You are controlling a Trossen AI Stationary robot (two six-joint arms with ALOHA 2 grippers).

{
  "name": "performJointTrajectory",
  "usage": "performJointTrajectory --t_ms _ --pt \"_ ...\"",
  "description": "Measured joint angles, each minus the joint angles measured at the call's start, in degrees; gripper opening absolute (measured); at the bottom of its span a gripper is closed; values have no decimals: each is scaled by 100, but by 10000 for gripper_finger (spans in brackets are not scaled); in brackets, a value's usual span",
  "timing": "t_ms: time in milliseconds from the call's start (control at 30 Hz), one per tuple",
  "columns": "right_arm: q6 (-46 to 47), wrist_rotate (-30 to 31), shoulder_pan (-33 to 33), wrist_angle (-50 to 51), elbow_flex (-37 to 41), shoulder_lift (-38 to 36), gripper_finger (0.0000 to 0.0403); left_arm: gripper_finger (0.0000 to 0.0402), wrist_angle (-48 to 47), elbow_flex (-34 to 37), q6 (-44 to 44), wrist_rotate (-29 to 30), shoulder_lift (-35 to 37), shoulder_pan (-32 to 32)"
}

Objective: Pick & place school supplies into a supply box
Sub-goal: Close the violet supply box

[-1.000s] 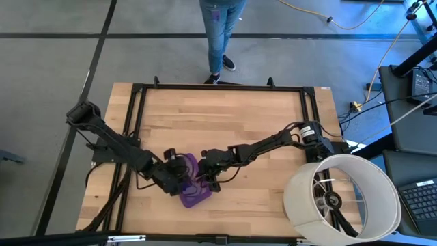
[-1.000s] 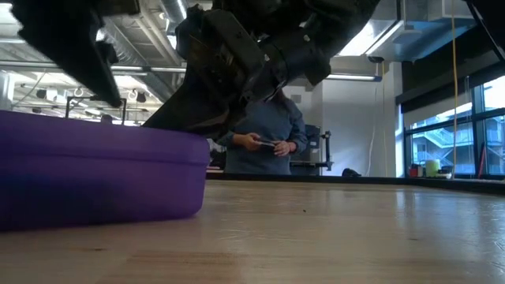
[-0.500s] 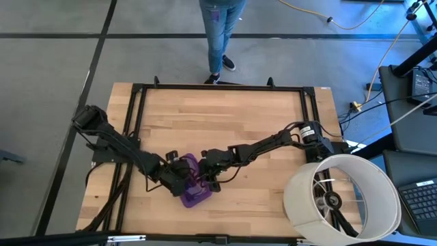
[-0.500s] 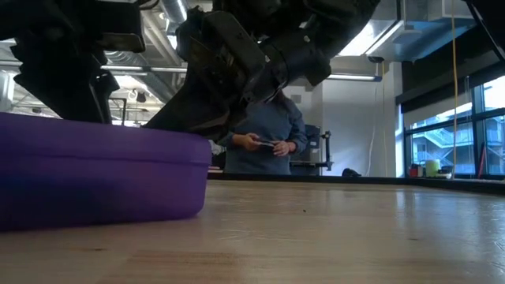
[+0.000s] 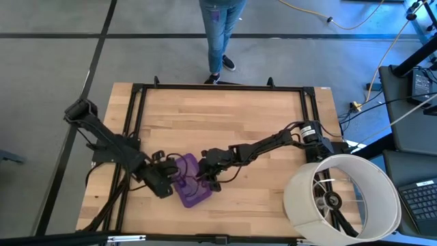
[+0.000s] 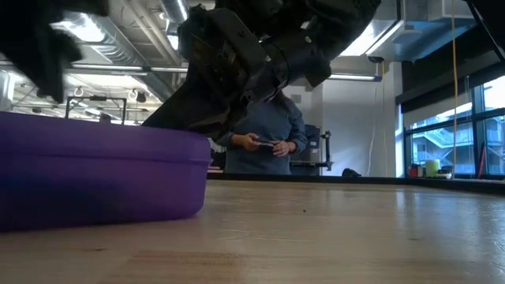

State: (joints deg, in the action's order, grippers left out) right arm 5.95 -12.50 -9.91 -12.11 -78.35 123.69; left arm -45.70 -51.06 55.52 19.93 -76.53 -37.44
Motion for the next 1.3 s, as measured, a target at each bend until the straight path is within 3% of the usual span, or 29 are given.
performJointTrajectory --t_ms 200,533,700,833,1100,1300 --pt "-241 346 55 423 5 -431 87 125 -130 307 1209 -301 -400 -362" --pt "-119 775 178 1817 43 -519 87 124 522 1075 1622 217 -743 -110" --pt "-5 735 180 1828 193 -521 87 126 770 1156 1179 768 -752 308" --pt "65 509 177 1924 193 -535 87 127 1094 1173 495 851 -754 787" --pt "293 429 166 2729 213 -537 87 124 2286 1179 -841 444 -754 1526" --pt "364 544 173 3098 210 -537 87 122 2539 1166 -937 148 -850 1726"
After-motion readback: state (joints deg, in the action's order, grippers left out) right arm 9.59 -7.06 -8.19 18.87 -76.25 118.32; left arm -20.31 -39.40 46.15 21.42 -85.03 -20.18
